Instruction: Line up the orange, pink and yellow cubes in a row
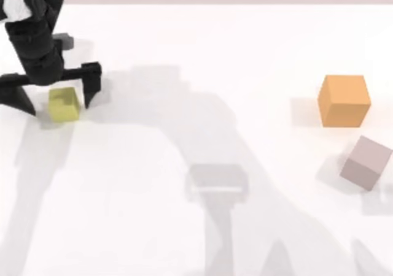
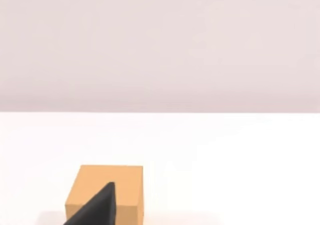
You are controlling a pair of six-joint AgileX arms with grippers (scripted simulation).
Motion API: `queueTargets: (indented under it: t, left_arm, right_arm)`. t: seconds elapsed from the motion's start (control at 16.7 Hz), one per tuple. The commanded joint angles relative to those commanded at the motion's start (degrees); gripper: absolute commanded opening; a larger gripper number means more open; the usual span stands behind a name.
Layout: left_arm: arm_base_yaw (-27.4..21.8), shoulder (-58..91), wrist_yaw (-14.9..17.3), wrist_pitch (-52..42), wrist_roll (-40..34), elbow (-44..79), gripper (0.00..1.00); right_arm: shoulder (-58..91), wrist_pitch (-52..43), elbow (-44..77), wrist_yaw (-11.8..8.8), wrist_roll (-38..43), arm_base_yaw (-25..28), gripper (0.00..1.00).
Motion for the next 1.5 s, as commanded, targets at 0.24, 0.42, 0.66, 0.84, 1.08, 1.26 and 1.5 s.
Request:
queueTargets:
  t: [0.24, 0.42, 0.66, 0.84, 1.08, 1.26, 1.5]
  left_arm:
    - [0.0, 0.0, 0.0, 0.0, 0.0, 0.0, 0.85]
    - [0.0, 0.0, 0.0, 0.0, 0.0, 0.0, 0.62]
    - [0.0, 0.0, 0.0, 0.0, 0.0, 0.0, 0.32]
    - [0.0, 0.0, 0.0, 0.0, 0.0, 0.0, 0.1]
    - [0.0, 0.0, 0.0, 0.0, 0.0, 0.0, 0.0]
    - [0.0, 0.0, 0.0, 0.0, 0.0, 0.0, 0.0]
    - [0.12, -1.7, -0.37, -0.67, 0.29, 0.59, 0.0]
  right_arm:
    - [0.0, 0.0, 0.0, 0.0, 0.0, 0.0, 1.0]
    - [0.0, 0.0, 0.0, 0.0, 0.0, 0.0, 1.0]
    - [0.0, 0.0, 0.0, 0.0, 0.0, 0.0, 1.0]
    - [0.0, 0.0, 0.0, 0.0, 0.0, 0.0, 1.0]
    - [0.0, 0.0, 0.0, 0.0, 0.0, 0.0, 1.0]
    - [0.0, 0.0, 0.0, 0.0, 0.0, 0.0, 1.0]
    - [0.0, 0.0, 0.0, 0.0, 0.0, 0.0, 1.0]
